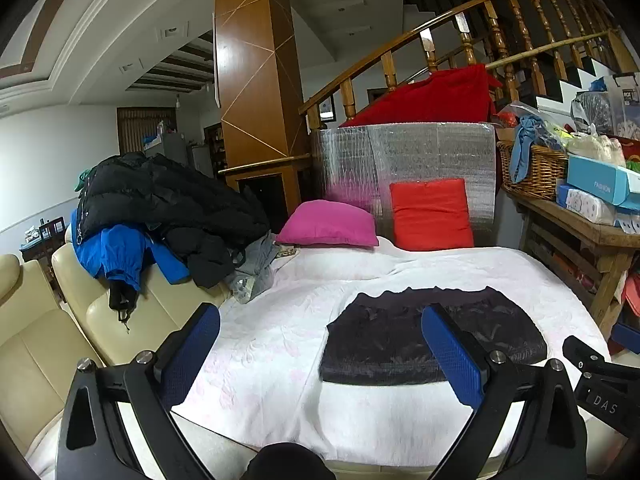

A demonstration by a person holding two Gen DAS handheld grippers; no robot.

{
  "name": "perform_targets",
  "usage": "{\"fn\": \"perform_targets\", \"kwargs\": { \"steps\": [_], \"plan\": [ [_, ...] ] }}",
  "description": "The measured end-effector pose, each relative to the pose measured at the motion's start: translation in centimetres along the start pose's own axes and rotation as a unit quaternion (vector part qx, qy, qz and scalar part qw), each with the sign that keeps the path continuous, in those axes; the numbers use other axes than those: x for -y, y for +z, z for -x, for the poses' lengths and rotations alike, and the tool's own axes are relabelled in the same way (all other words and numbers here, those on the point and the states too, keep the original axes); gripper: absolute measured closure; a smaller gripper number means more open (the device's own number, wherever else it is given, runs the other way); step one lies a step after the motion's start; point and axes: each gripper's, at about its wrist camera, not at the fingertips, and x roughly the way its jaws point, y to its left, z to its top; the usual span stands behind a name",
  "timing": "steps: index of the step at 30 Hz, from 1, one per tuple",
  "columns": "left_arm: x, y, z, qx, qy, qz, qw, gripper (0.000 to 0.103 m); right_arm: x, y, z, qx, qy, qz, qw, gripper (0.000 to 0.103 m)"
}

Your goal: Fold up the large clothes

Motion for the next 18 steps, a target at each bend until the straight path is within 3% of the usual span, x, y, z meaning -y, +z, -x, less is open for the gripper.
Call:
{"fn": "perform_targets", "kwargs": {
  "steps": [18],
  "plan": [
    [-0.09, 0.33, 0.10, 0.001, 0.000, 0.004, 1.0000, 0.002, -0.52, 0.19, 0.26, -0.001, -0.005, 0.007, 1.000, 0.017]
  ]
}}
